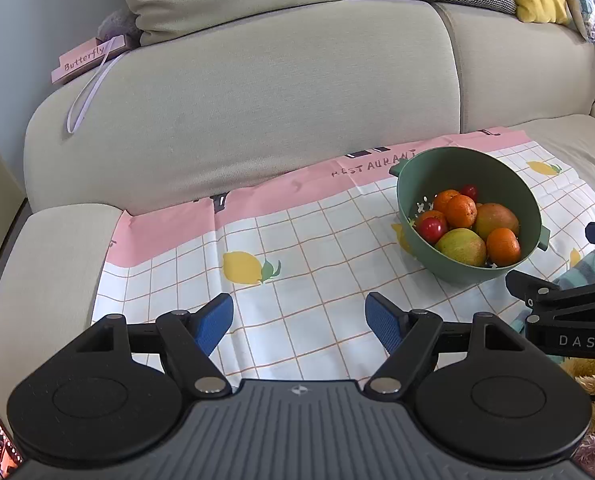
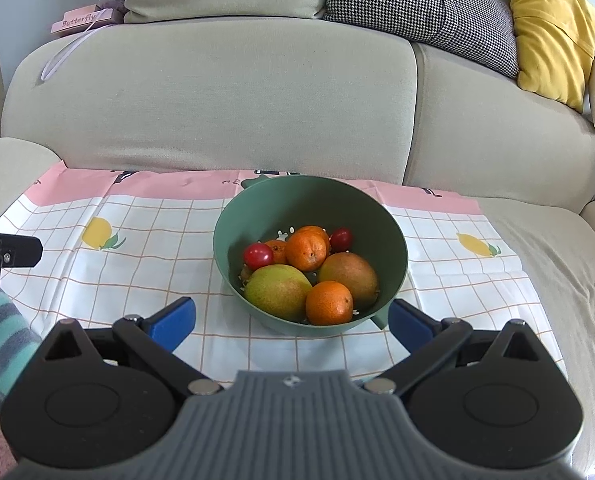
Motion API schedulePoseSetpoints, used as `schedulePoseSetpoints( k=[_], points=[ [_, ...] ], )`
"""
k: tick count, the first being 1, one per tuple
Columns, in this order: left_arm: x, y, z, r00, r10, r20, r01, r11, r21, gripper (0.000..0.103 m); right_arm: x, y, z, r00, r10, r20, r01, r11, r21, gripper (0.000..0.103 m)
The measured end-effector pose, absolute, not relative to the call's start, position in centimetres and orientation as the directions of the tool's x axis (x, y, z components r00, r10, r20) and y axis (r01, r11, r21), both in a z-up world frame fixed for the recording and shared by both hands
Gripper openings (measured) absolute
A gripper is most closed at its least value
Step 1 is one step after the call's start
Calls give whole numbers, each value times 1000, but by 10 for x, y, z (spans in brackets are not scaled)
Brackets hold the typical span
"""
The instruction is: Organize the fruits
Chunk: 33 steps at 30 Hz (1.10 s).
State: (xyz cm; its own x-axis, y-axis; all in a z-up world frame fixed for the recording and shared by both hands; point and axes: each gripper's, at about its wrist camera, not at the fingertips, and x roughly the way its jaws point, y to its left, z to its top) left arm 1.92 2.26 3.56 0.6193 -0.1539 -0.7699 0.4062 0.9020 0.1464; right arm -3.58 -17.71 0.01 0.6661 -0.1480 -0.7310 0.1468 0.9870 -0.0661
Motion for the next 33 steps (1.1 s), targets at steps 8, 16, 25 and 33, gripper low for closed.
schedulePoseSetpoints(
  k=[8,16,25,33],
  points=[
    [20,25,36,616,-157,-772,402,905,137,88,-35,-174,-1,660,-145,-738,137,988,-71,99],
    [20,25,35,614,-156,-774,401,906,136,88,-35,-173,-2,654,-141,-743,130,989,-74,99],
    [19,26,35,612,-156,-775,400,907,133,88,-35,-174,-4,648,-137,-749,129,989,-69,99],
    [18,26,34,612,-152,-776,398,907,136,88,-35,-174,-4,648,-137,-749,130,989,-69,99]
  ],
)
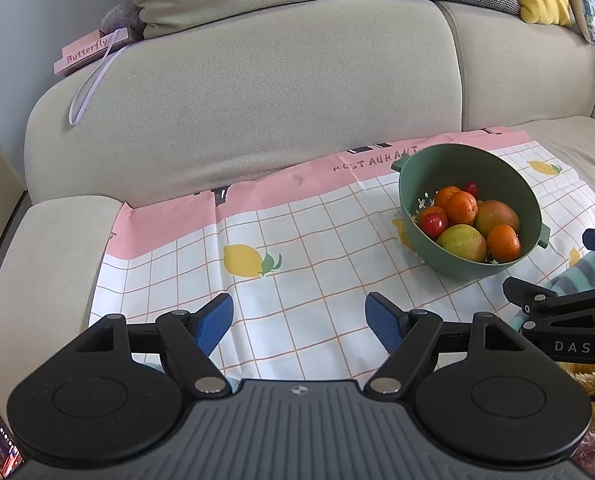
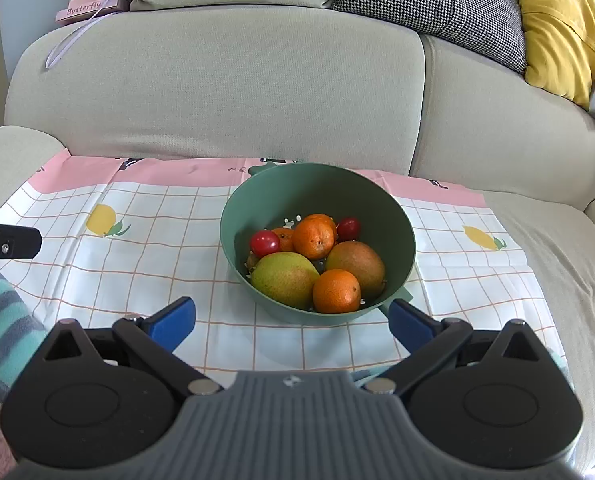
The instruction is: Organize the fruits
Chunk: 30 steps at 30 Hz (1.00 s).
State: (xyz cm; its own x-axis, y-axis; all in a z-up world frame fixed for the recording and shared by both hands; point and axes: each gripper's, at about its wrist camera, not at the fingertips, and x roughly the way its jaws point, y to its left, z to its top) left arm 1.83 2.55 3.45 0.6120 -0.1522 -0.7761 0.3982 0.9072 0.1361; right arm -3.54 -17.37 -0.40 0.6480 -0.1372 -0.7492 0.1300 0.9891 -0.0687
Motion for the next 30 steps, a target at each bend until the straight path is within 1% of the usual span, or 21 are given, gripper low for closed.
schedulePoseSetpoints(
  k=[30],
  points=[
    [14,26,43,624,-159,-765,393,910,132,88,-38,-176,-4,645,-132,-753,133,989,-59,99]
  ],
)
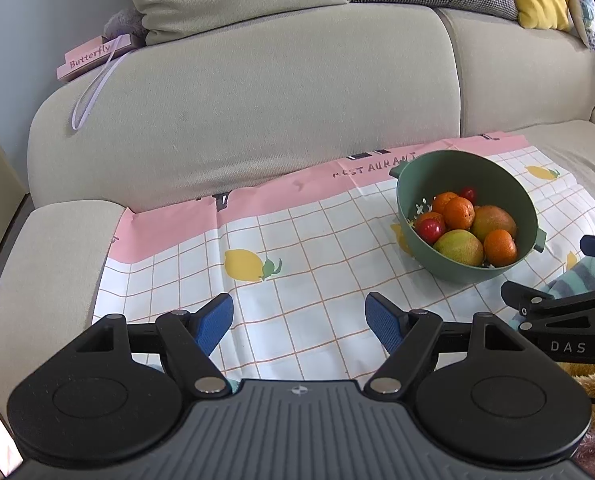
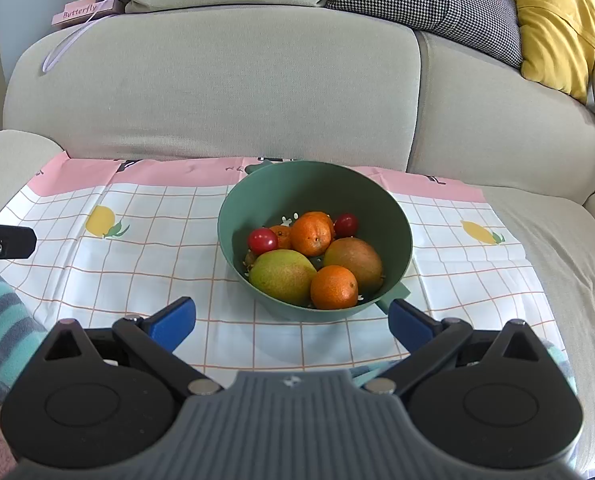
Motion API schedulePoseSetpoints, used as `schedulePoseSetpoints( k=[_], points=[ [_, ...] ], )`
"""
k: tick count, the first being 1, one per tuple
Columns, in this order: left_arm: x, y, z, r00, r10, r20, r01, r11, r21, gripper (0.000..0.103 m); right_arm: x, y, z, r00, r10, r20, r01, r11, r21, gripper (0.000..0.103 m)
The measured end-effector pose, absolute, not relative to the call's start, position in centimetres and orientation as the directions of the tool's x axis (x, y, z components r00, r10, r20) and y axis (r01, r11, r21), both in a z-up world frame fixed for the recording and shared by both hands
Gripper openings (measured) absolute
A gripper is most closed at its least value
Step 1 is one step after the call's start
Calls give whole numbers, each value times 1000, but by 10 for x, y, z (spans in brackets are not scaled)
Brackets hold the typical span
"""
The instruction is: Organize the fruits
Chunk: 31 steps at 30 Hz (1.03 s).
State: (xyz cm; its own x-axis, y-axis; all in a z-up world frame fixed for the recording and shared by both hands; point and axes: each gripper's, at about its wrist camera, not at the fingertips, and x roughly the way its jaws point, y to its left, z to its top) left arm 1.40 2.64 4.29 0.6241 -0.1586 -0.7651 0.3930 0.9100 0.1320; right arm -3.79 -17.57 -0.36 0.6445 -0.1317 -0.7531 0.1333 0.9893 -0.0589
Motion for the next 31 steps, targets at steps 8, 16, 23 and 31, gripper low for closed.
schedulePoseSetpoints(
  k=[8,16,23,31],
  points=[
    [13,27,46,637,-158,-755,388,911,136,88,-38,-176,-4,644,-131,-754,133,989,-58,99],
    [10,29,51,647,-187,-740,396,911,116,88,-39,-175,-3,637,-130,-760,139,989,-52,99],
    [9,29,53,656,-199,-728,401,909,112,88,-39,-175,-2,634,-129,-762,141,989,-51,99],
    [8,29,54,664,-206,-719,403,908,111,87,-39,-174,-4,632,-129,-765,141,989,-50,99]
  ],
)
